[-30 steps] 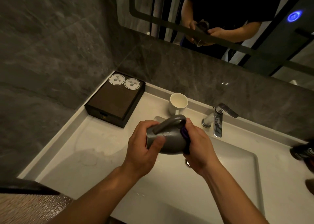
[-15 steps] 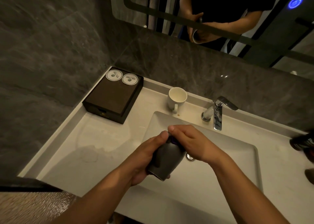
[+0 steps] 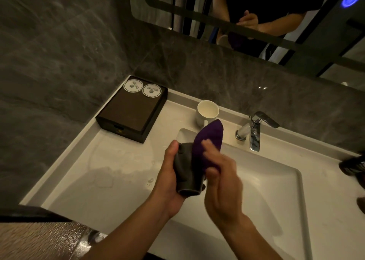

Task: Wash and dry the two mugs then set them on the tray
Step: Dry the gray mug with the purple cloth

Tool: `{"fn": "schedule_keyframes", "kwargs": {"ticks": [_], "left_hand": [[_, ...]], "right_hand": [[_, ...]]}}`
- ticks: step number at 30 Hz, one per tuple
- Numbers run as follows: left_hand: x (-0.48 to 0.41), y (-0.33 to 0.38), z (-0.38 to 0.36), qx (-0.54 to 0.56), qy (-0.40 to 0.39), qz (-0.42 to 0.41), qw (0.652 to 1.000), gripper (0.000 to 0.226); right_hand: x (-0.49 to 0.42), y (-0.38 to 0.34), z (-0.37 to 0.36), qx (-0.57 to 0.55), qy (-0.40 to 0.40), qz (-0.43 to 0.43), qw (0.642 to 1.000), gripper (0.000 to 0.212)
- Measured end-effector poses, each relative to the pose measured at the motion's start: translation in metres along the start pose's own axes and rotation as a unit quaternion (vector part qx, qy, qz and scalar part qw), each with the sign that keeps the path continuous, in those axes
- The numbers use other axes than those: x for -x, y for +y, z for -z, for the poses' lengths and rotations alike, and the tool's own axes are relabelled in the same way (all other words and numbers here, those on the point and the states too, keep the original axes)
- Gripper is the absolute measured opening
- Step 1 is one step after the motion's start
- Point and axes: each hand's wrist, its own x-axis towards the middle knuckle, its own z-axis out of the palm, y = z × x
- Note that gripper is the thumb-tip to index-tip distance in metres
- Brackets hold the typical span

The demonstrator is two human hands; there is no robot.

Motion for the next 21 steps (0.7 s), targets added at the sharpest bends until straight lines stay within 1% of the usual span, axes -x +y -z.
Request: {"fn": "schedule_keyframes", "kwargs": {"ticks": [2, 3, 4, 6, 8, 9, 10, 12, 13, 14, 16, 17, 19, 21], "left_hand": [[-0.003, 0.006, 0.002, 0.027, -0.003, -0.011, 1.000, 0.083], [-0.004, 0.008, 0.003, 0.030, -0.007, -0.015, 0.999, 0.086], [-0.004, 0.009, 0.004, 0.028, -0.010, -0.019, 0.999, 0.088], [-0.005, 0.007, 0.004, 0.012, -0.013, -0.033, 0.999, 0.087], [-0.002, 0.001, 0.001, -0.001, -0.012, -0.053, 0.998, 0.088], [-0.001, -0.001, -0.001, -0.002, -0.011, -0.060, 0.998, 0.091], [0.000, -0.003, -0.002, 0.002, -0.009, -0.064, 0.998, 0.095], [0.001, -0.002, -0.004, 0.008, -0.010, -0.075, 0.997, 0.100], [0.001, -0.002, -0.004, 0.006, -0.009, -0.085, 0.996, 0.099], [0.001, -0.001, -0.004, 0.000, -0.006, -0.098, 0.995, 0.094], [0.001, -0.002, -0.003, -0.012, 0.000, -0.119, 0.993, 0.085], [0.001, -0.003, -0.003, -0.019, 0.003, -0.124, 0.992, 0.085], [0.002, -0.004, -0.004, -0.025, 0.012, -0.130, 0.991, 0.095], [0.003, -0.004, -0.005, -0.017, 0.013, -0.132, 0.991, 0.100]], "right_hand": [[0.015, 0.001, -0.003, 0.013, -0.098, 0.054, 0.994, 0.047], [0.019, 0.003, -0.002, -0.002, -0.129, 0.061, 0.990, 0.047], [0.019, 0.004, -0.001, -0.031, -0.141, 0.048, 0.988, 0.047], [0.012, 0.006, 0.002, -0.075, -0.113, 0.010, 0.991, 0.040], [0.002, 0.007, 0.002, -0.064, -0.070, -0.004, 0.995, 0.020], [-0.002, 0.006, 0.000, -0.051, -0.057, -0.005, 0.997, 0.013], [-0.006, 0.005, -0.002, -0.040, -0.050, -0.014, 0.998, 0.023], [-0.009, 0.007, -0.005, -0.015, -0.071, -0.046, 0.996, 0.054], [-0.010, 0.009, -0.006, 0.002, -0.086, -0.055, 0.995, 0.062], [-0.010, 0.010, -0.007, 0.008, -0.103, -0.059, 0.993, 0.063], [-0.006, 0.011, -0.011, -0.008, -0.132, -0.043, 0.990, 0.059], [-0.004, 0.011, -0.013, -0.006, -0.139, -0.020, 0.990, 0.056], [-0.001, 0.010, -0.020, 0.017, -0.136, 0.016, 0.990, 0.051], [-0.005, 0.011, -0.025, 0.019, -0.109, 0.010, 0.994, 0.046]]}}
